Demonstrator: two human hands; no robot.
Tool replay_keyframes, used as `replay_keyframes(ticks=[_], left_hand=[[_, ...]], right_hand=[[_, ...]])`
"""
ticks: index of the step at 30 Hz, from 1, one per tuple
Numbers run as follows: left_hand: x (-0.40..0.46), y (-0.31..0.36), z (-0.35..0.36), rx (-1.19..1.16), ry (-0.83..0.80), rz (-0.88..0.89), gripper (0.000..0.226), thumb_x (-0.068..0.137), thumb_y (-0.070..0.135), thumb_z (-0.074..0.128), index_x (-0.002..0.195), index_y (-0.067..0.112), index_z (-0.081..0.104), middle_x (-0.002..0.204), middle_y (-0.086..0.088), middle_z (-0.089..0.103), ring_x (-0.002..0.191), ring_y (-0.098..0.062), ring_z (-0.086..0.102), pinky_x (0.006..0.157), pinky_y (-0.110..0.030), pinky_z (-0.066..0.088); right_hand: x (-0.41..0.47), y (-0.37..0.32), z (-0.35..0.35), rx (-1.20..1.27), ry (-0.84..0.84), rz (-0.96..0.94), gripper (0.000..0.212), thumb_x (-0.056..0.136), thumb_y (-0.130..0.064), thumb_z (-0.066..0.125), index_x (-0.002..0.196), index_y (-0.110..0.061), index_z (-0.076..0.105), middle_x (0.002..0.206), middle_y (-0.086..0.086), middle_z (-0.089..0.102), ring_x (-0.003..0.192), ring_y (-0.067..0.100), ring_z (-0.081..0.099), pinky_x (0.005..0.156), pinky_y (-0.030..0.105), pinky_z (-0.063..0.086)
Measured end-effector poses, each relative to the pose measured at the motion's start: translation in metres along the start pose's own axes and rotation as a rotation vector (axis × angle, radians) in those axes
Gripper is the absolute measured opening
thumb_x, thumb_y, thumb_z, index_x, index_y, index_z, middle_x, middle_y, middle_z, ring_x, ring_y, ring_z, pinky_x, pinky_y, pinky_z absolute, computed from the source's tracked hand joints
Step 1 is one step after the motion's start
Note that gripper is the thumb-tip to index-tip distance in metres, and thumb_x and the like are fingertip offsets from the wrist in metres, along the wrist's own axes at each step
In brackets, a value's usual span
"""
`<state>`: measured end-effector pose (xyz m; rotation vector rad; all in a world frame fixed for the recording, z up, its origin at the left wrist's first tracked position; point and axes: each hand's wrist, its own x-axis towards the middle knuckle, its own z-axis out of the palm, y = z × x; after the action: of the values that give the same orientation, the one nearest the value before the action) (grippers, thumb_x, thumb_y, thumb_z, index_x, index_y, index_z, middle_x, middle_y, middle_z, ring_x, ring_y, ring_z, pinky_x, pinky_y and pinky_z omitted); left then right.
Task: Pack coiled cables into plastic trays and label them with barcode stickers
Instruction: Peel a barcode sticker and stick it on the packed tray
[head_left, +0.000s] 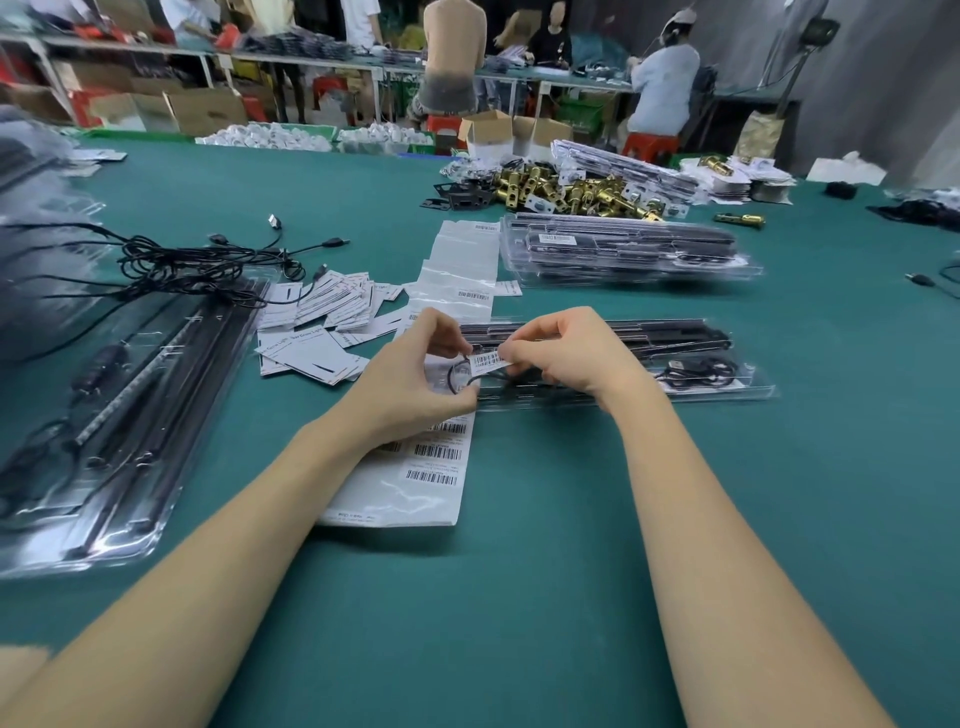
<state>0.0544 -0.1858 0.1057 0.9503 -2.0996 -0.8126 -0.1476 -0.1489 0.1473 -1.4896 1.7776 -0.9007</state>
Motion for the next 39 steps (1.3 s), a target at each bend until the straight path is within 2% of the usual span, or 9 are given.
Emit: replay_keyframes(ticks=[7,12,19,23,27,31,33,36,39], left_hand=[[0.001,-0.002,0.000,0.002,0.005,0.014,0.037,0.075,0.027,0.074,0.104,0.028,0.051,0.105,0.015,0.066,0.104,-0.002,0.060,0.083,-0.018,0.041],[0.000,-0.003,0.001,0.006,0.014,0.026,0.037,0.076,0.024,0.076,0.104,0.028,0.051,0.104,0.016,0.065,0.104,-0.001,0.060,0.079,-0.013,0.038],[-0.001,-0.002,-0.002,0.016,0.006,0.083,0.032,0.076,0.022,0.076,0.102,0.032,0.060,0.107,0.019,0.067,0.108,-0.004,0.062,0.075,-0.009,0.037],[-0.001,-0.001,-0.010,0.041,-0.008,0.196,0.027,0.077,0.022,0.079,0.102,0.030,0.071,0.105,0.014,0.070,0.105,-0.009,0.064,0.072,-0.017,0.043],[-0.002,-0.001,-0.015,0.116,-0.028,0.261,0.020,0.080,0.020,0.082,0.097,0.030,0.079,0.097,0.017,0.074,0.095,-0.006,0.067,0.071,-0.010,0.041],[-0.001,0.001,-0.015,0.188,-0.041,0.298,0.017,0.080,0.020,0.081,0.093,0.030,0.081,0.094,0.018,0.075,0.091,-0.001,0.068,0.072,-0.006,0.040],[-0.001,0.002,-0.016,0.201,-0.042,0.296,0.016,0.080,0.020,0.081,0.093,0.030,0.081,0.094,0.018,0.075,0.092,-0.001,0.068,0.072,-0.008,0.042],[-0.001,0.002,-0.017,0.199,-0.038,0.290,0.015,0.080,0.020,0.080,0.092,0.029,0.081,0.094,0.018,0.075,0.092,0.000,0.068,0.073,-0.008,0.042],[-0.001,0.002,-0.016,0.197,-0.035,0.285,0.015,0.080,0.021,0.080,0.092,0.030,0.081,0.094,0.020,0.075,0.093,0.001,0.068,0.072,-0.013,0.045]], right_hand=[[0.000,0.000,0.001,-0.025,-0.003,0.002,0.006,0.082,-0.029,0.075,0.080,-0.024,0.077,0.073,-0.009,0.076,0.078,0.004,0.063,0.072,0.027,0.044],[-0.001,0.000,0.001,-0.040,0.002,-0.004,0.007,0.083,-0.029,0.075,0.082,-0.023,0.077,0.072,-0.010,0.076,0.050,-0.010,0.052,0.061,0.023,0.038],[-0.001,0.001,0.001,-0.076,0.002,-0.019,0.005,0.080,-0.028,0.075,0.077,-0.025,0.077,0.070,-0.009,0.075,0.087,0.008,0.069,0.078,0.027,0.051],[0.000,0.002,0.002,-0.086,0.001,-0.015,0.005,0.079,-0.029,0.075,0.078,-0.025,0.077,0.069,-0.010,0.075,0.079,0.005,0.066,0.067,0.026,0.046],[0.001,0.003,0.002,-0.098,0.016,-0.014,0.006,0.077,-0.029,0.074,0.078,-0.025,0.078,0.070,-0.012,0.075,0.090,0.005,0.068,0.076,0.025,0.050],[0.000,0.000,0.002,-0.159,0.039,-0.008,0.006,0.076,-0.032,0.075,0.078,-0.027,0.077,0.067,-0.014,0.074,0.088,0.002,0.065,0.069,0.023,0.047],[-0.001,-0.004,0.000,-0.238,0.074,0.000,0.011,0.077,-0.038,0.075,0.078,-0.028,0.075,0.068,-0.011,0.074,0.081,0.004,0.066,0.065,0.023,0.049],[-0.006,-0.009,-0.008,-0.358,0.191,-0.006,0.021,0.085,-0.048,0.066,0.084,-0.028,0.075,0.078,-0.010,0.073,0.079,0.011,0.067,0.074,0.030,0.057],[-0.018,-0.009,-0.008,-0.354,0.404,-0.197,0.023,0.091,-0.048,0.058,0.090,-0.032,0.075,0.085,-0.017,0.072,0.090,0.009,0.067,0.082,0.032,0.056]])
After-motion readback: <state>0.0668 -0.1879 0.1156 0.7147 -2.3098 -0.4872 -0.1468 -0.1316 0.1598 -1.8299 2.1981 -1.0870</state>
